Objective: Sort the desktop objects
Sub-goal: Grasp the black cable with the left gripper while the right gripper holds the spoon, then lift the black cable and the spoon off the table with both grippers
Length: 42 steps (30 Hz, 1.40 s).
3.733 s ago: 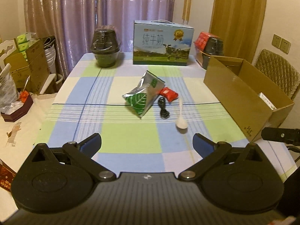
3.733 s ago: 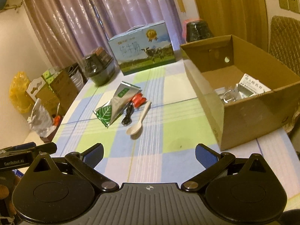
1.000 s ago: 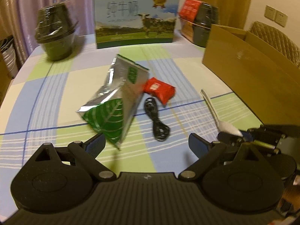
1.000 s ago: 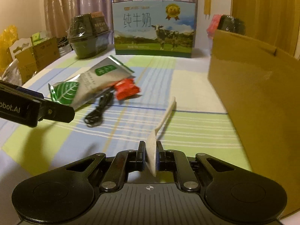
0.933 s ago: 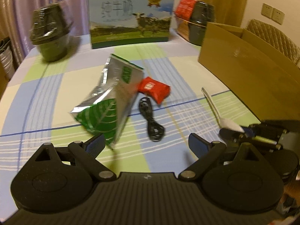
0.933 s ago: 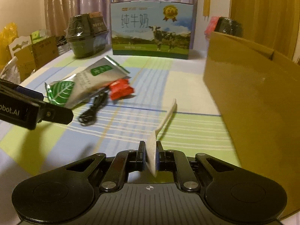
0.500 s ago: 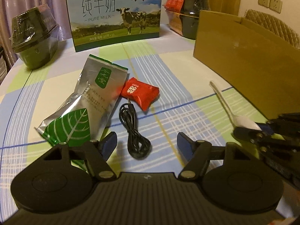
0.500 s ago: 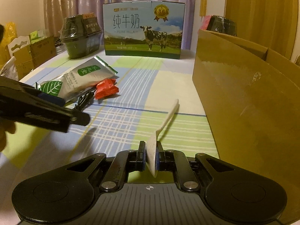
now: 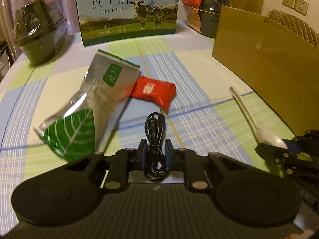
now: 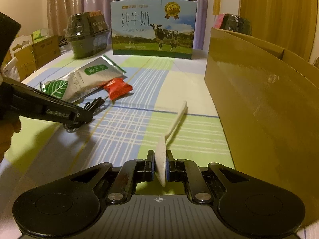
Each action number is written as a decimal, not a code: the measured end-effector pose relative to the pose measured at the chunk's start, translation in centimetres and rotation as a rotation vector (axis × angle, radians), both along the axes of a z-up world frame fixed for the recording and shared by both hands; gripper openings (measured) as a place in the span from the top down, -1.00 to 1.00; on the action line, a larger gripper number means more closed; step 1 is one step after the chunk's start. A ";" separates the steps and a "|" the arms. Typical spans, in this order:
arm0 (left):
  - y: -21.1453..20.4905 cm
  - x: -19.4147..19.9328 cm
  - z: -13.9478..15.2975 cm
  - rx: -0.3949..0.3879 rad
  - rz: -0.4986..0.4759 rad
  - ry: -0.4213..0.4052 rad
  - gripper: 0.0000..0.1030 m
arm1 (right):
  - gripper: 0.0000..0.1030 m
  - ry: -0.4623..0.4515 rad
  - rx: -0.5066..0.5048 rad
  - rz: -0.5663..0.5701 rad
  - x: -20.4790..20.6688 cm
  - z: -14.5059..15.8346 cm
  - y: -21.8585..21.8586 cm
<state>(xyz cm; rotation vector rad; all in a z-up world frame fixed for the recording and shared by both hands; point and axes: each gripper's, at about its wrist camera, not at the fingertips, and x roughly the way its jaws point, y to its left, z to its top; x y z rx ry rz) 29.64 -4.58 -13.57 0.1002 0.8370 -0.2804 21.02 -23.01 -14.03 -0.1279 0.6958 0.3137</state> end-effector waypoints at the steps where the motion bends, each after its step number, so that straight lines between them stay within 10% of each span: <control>1: 0.0 -0.6 0.1 -0.003 -0.003 0.012 0.73 | 0.87 0.007 0.002 0.005 -0.4 0.2 0.0; 15: 0.7 -12.0 1.6 -0.035 0.024 0.042 0.84 | 0.79 0.031 -0.025 0.084 -8.7 1.2 0.6; 19: 0.7 -12.8 1.6 -0.021 0.025 0.022 0.82 | -0.23 0.017 0.035 0.010 -9.0 1.7 -0.3; 29: 0.9 -12.0 1.4 -0.057 0.049 0.015 0.35 | -0.23 0.042 0.072 -0.037 -7.4 0.8 -1.0; 42: -0.7 -11.2 0.7 0.010 -0.012 0.029 0.67 | -0.23 0.017 0.104 -0.045 -7.3 0.6 -1.5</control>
